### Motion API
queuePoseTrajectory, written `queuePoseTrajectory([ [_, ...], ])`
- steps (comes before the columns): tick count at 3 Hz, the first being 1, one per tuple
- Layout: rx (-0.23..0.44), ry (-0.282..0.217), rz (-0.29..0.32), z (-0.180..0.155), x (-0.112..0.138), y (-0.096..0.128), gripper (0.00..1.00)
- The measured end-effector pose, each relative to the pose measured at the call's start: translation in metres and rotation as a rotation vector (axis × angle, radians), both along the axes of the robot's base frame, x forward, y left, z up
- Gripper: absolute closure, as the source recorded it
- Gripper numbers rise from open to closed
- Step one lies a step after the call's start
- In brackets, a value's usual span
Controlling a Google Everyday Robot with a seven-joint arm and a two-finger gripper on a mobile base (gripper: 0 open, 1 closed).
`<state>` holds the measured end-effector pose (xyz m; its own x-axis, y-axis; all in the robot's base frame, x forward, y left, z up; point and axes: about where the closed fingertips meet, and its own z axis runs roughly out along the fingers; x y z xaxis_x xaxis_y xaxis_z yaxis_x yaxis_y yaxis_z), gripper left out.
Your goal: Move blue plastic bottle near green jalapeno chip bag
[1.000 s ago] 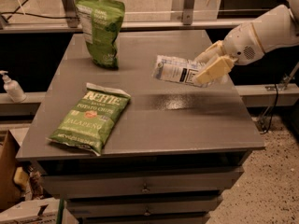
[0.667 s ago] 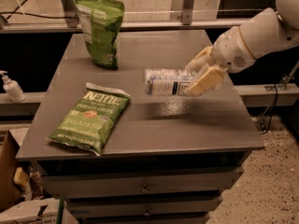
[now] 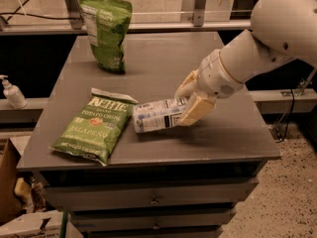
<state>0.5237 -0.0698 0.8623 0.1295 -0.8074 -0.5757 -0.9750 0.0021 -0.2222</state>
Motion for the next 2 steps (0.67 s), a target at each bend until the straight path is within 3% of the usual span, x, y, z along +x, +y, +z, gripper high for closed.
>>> queuePoseTrajectory([
  [2,-0.033,-0.014,0.074,-0.007,-0.026,0.036,1.0],
])
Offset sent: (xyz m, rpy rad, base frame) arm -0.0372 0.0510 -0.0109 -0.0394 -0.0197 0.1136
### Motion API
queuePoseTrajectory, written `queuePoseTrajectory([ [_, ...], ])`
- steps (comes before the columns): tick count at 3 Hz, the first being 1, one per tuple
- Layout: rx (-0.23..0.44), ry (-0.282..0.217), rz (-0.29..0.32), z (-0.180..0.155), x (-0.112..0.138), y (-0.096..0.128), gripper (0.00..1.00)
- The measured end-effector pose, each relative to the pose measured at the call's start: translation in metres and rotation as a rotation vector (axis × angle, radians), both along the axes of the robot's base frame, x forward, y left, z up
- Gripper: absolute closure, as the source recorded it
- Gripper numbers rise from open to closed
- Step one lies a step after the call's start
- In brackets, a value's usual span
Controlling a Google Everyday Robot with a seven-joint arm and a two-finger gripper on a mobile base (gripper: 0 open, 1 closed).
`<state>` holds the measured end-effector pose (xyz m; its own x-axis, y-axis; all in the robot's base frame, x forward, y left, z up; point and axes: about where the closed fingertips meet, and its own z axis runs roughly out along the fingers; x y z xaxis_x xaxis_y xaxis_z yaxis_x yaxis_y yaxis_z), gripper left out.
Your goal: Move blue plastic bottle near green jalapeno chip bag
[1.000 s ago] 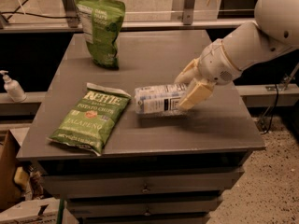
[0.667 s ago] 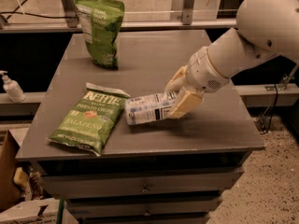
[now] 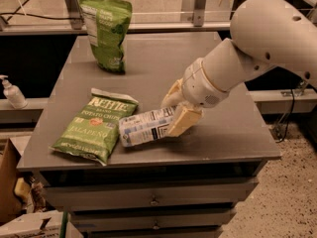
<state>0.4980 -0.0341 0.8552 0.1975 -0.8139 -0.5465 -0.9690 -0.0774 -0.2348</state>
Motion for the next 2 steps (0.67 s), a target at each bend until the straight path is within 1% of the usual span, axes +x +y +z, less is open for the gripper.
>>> queuePoseTrajectory([
  [1,-0.004,0.001,0.027,-0.0013,-0.0063,0.0101,0.82],
  [2,-0.001,0.007,0.037,-0.0032,-0.0092,0.0148,0.59],
])
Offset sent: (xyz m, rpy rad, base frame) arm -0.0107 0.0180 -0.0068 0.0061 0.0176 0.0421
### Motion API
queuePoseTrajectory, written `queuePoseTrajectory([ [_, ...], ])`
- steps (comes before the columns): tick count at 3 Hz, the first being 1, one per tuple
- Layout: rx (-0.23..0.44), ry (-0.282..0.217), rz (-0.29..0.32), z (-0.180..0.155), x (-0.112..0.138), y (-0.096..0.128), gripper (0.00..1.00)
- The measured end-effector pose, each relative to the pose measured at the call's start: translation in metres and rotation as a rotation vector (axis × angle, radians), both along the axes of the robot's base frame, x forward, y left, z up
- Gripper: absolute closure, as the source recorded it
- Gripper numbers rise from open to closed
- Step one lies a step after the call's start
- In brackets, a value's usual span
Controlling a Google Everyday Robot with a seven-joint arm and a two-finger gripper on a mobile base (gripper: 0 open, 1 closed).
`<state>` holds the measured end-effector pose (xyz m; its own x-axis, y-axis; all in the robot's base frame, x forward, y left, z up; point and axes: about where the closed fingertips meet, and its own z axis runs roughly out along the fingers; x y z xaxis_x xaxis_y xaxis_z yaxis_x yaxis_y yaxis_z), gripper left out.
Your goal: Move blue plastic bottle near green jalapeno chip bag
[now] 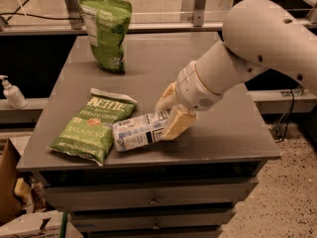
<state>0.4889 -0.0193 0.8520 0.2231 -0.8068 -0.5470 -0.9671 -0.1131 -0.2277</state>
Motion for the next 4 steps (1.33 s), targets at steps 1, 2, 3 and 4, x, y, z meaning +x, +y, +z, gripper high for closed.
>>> queuePoseTrajectory([
  [1,0.003,0.001,0.004,-0.0017,-0.0014,0.0025,0.35],
  [2,0.004,-0.001,0.005,-0.0023,-0.0017,0.0034,0.13],
  [3,0.005,-0.002,0.001,-0.0021,-0.0017,0.0029,0.0],
  [4,0.004,0.0,-0.001,-0.0022,-0.0015,0.0023,0.0],
])
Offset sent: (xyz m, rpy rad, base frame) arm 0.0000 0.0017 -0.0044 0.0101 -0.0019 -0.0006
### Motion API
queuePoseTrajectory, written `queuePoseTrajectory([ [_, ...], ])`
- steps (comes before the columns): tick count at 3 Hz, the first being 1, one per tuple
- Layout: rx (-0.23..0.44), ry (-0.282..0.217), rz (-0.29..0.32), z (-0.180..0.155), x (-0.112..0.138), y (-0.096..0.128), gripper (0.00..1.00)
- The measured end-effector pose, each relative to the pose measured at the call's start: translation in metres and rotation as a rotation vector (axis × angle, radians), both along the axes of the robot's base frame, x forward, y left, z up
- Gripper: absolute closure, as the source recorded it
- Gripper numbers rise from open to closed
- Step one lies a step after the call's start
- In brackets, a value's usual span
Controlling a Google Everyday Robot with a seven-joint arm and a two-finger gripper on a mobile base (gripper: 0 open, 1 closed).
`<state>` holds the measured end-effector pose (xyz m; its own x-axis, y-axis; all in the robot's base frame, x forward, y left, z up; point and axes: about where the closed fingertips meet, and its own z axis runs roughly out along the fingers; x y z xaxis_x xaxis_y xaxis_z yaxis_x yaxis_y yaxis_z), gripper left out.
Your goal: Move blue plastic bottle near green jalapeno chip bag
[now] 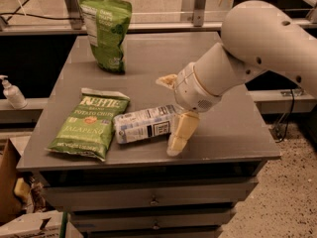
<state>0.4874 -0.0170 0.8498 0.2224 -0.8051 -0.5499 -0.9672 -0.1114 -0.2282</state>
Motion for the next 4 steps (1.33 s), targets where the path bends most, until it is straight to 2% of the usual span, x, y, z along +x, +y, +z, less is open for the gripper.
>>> queuePoseTrajectory([
  [1,0.031,0.022,-0.057,0.007,0.014,-0.015,0.0],
  [2,0.046,0.027,-0.151,0.012,0.046,-0.064,0.0],
  [3,0.065,0.001,-0.268,0.026,0.08,-0.131,0.0],
  [4,0.064,0.003,-0.266,0.025,0.08,-0.13,0.0],
])
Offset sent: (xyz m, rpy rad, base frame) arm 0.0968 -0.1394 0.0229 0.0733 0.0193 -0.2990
